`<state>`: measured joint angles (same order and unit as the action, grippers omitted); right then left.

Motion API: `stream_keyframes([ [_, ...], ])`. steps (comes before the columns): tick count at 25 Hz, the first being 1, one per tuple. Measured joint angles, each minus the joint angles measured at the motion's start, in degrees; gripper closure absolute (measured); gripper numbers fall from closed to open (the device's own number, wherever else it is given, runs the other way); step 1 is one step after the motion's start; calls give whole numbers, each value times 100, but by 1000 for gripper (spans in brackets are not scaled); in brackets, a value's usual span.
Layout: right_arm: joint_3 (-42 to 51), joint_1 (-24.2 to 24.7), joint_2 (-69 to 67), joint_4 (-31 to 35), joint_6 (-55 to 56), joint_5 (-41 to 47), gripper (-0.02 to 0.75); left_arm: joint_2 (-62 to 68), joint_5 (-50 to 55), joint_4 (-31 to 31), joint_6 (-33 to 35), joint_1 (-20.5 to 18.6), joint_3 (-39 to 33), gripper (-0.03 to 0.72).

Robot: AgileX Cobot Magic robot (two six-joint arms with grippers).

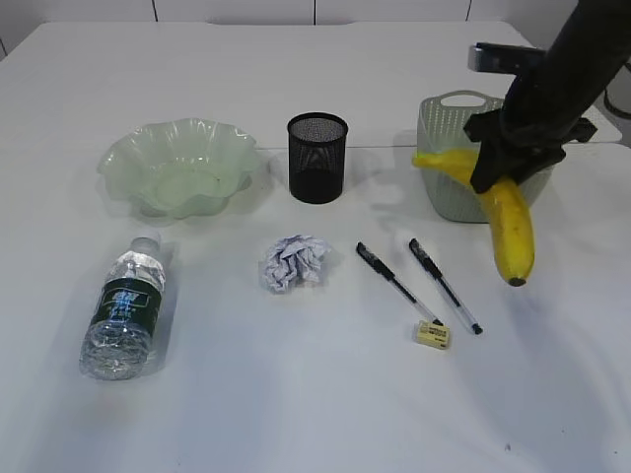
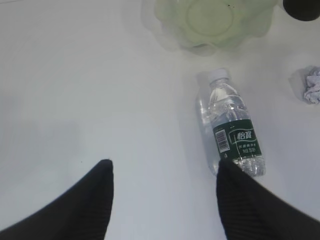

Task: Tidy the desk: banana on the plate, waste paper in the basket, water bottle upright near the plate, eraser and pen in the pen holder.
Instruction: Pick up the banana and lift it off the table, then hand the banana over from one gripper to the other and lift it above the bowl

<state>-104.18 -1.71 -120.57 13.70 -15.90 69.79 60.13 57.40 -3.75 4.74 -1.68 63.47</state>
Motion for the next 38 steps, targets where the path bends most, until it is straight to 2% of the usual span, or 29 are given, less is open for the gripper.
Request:
stream_keyframes([
  [8, 0, -16, 693, -2, 73, 21, 488, 0, 0, -23, 0, 0, 0, 231],
  [15, 0, -16, 1104, 466, 61, 79, 488, 0, -62, -113, 0, 0, 0, 231],
  [19, 0, -16, 1226, 836, -273, 116, 488, 0, -195, -462, 0, 0, 0, 231],
  [33, -948, -16, 1289, 3161, -1059, 148, 488, 0, -280, -1845, 26, 0, 0, 231],
  [38, -1163, -16, 1289, 3970, -1176, 148, 488, 0, -301, -2799, 349, 0, 0, 231],
])
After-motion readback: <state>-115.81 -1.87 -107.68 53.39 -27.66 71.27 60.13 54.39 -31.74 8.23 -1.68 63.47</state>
